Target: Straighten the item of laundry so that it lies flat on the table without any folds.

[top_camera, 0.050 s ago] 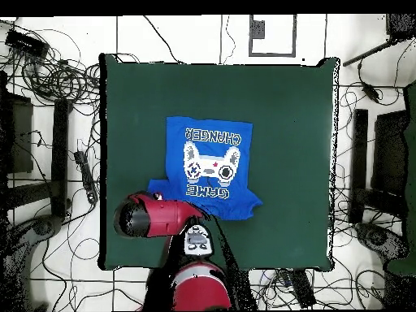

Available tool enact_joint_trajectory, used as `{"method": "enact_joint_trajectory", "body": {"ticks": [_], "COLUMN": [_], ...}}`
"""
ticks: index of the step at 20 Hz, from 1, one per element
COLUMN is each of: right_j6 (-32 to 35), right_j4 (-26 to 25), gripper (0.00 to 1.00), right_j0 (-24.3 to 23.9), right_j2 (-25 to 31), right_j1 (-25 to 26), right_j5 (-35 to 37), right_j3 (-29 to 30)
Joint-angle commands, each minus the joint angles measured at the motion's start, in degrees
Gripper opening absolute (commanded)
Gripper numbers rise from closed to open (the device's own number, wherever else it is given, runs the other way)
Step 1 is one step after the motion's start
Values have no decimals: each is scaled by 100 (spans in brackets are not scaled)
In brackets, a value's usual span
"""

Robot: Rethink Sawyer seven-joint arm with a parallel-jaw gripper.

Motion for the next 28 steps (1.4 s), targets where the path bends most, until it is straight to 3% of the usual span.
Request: {"method": "enact_joint_trajectory", "body": {"ticks": [1,14,23,24,28], "right_j6": [1763,1519,1580,1605,1541], "right_j4": [583,751,824,803,848], "gripper": [100,100,100,0,0], "right_j0": [242,207,285,220,227], "right_j2": [3,-8,-50,31,3], "right_j1": [331,1028,1038,1034,1018], "right_j5": [-403,-792,-930,-1065,-793], "right_j3": [137,-354,-359,-305,-348]}}
